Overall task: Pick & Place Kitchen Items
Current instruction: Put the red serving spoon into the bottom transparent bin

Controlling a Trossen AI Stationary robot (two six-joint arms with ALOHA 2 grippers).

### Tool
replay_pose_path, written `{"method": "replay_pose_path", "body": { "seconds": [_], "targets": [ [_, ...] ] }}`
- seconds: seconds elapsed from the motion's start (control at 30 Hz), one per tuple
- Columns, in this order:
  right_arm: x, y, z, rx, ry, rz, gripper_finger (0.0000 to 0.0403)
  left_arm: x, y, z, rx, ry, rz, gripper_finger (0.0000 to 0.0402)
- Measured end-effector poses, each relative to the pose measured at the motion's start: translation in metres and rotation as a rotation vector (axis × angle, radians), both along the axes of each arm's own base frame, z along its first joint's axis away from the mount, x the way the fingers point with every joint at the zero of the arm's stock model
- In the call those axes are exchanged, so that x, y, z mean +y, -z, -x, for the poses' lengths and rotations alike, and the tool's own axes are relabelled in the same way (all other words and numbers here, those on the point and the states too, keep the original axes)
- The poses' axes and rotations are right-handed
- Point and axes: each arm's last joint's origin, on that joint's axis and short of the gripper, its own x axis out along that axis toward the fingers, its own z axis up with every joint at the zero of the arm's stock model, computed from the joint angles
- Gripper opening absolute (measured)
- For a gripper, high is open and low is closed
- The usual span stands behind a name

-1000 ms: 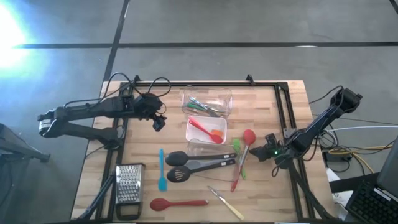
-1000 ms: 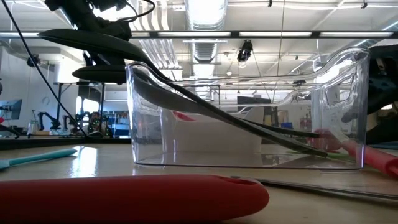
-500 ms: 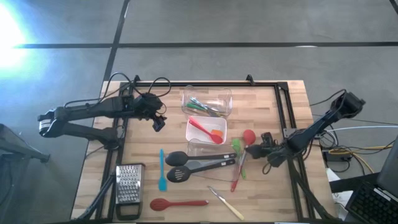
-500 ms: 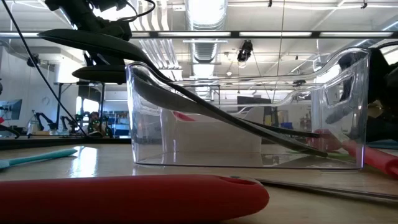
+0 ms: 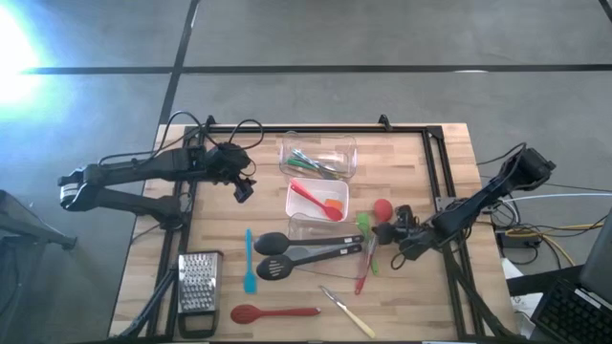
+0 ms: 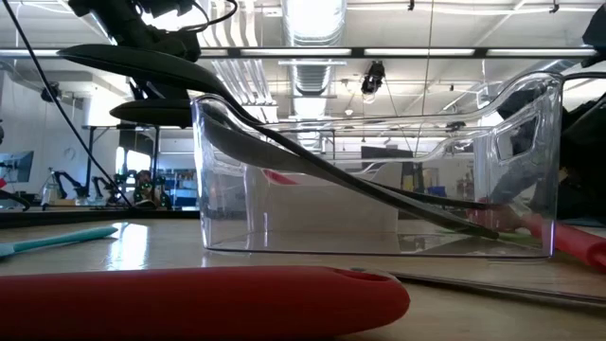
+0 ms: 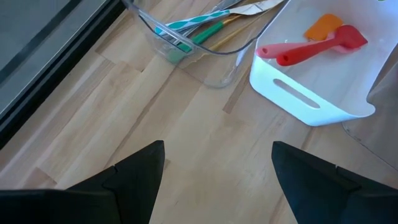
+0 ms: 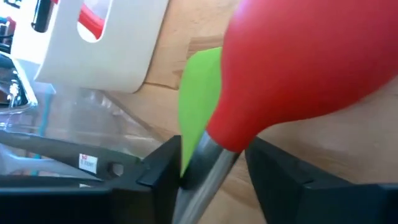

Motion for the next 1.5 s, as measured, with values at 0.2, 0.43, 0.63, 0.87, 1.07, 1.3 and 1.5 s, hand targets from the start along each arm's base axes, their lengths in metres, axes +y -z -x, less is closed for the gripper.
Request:
{"method": "replay_pose_path", "body": {
  "seconds": [0.2, 0.43, 0.63, 0.87, 1.07, 1.3, 1.5],
  "targets": [
    [-0.002, -0.002, -0.006, -0.015, 0.026, 0.019, 0.0065, 0.0, 0.0, 0.0, 0.002, 0.004, -0.003, 0.03],
    [-0.009, -0.011, -0.004, 0.01, -0.026, 0.112, 0.0041, 0.0, 0.0, 0.0, 0.002, 0.003, -0.003, 0.03],
    [-0.016, -0.031, 0.003, -0.024, -0.094, 0.193, 0.0041, 0.0, 0.0, 0.0, 0.002, 0.004, -0.002, 0.03],
    [-0.016, -0.096, 0.002, -0.168, -0.281, 0.464, 0.0041, 0.0, 0.0, 0.0, 0.002, 0.004, -0.002, 0.03],
    [-0.018, -0.162, 0.003, -0.137, -0.409, 0.682, 0.0041, 0.0, 0.0, 0.0, 0.001, 0.005, -0.001, 0.03],
    [-0.019, -0.204, -0.02, -0.153, -0.647, 0.734, 0.0041, 0.0, -0.001, -0.001, -0.016, 0.005, -0.006, 0.03],
    [-0.022, -0.226, -0.061, -0.249, -0.92, 0.787, 0.0041, 0.001, -0.003, -0.002, -0.018, 0.04, -0.039, 0.03]
  ]
}}
